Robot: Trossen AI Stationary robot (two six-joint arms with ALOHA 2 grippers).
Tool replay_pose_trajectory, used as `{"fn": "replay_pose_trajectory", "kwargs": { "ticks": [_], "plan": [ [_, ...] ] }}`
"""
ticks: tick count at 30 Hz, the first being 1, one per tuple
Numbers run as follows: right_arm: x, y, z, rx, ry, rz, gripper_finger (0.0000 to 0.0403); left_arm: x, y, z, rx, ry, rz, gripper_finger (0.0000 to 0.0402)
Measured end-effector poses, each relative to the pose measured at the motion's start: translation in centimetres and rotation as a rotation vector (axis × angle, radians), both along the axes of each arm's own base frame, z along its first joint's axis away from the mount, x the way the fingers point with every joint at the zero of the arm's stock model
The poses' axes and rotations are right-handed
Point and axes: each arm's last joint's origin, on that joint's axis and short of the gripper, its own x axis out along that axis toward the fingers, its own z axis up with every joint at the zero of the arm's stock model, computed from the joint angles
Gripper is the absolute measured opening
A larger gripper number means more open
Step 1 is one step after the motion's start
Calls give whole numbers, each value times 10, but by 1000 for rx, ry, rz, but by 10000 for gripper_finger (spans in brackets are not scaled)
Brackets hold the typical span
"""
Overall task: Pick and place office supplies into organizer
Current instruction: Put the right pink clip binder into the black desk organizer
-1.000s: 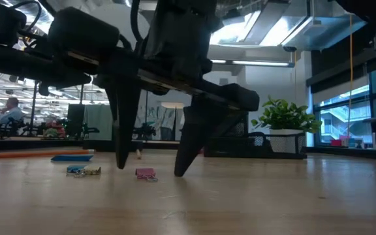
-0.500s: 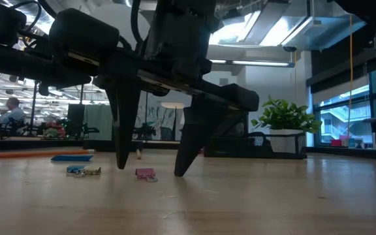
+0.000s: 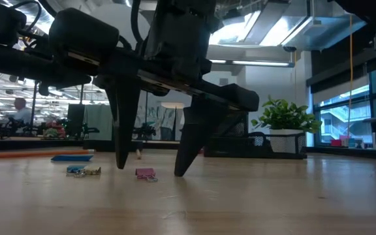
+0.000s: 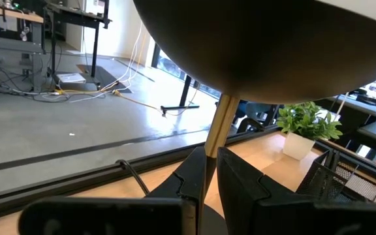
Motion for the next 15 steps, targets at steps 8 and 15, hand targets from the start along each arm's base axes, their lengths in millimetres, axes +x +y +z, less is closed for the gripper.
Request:
{"fn": "replay_pose_trajectory", "kwargs": {
  "ticks": [8,15],
  "plan": [
    [-2,-2,-1,15,37,1,263,0,0,0,-1,1,0,33],
    [-3,-2,-1,13,45,3,258,0,0,0,0,0,0,33]
  ]
}}
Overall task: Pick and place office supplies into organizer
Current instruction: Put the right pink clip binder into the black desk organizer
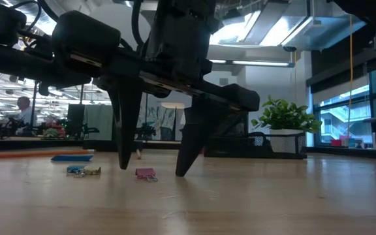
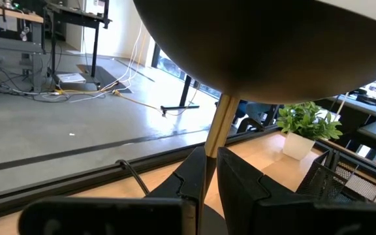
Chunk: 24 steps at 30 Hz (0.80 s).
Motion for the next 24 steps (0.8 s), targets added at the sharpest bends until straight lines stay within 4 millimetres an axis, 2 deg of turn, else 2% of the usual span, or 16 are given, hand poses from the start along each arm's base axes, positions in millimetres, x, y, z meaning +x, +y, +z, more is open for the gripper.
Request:
{"fn": "replay_pose_trajectory", "kwargs": {
  "ticks": [11,24],
  "plan": [
    [-2,-1,-1,-10,15,5,196,0,0,0,0,0,0,33],
    [-2,-1,-1,-11,17,2,162,0,0,0,0,0,0,33]
  ]
}}
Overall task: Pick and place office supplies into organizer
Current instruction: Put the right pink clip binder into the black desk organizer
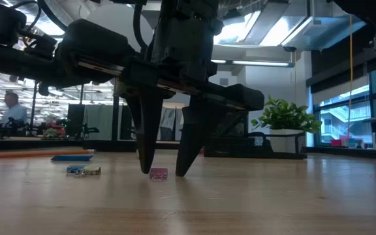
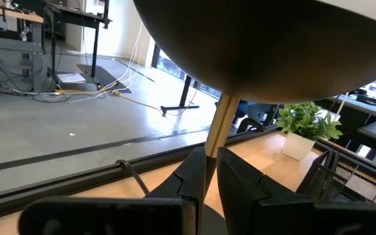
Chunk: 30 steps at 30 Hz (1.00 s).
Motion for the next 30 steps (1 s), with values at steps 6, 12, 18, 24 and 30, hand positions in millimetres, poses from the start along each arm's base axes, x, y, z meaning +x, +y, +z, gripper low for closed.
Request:
{"fn": "replay_pose_trajectory", "kwargs": {
  "ticks": [6,12,18,24,30],
  "plan": [
    [0,0,0,3,0,0,161,0,0,0,0,0,0,33],
    [-1,0,0,4,8,1,161,0,0,0,0,0,0,33],
    [-1,0,0,3,13,1,161,0,0,0,0,0,0,33],
    [-1,0,0,4,14,1,161,0,0,0,0,0,0,33],
    [-1,0,0,4,15,1,161,0,0,0,0,0,0,33]
  ]
}}
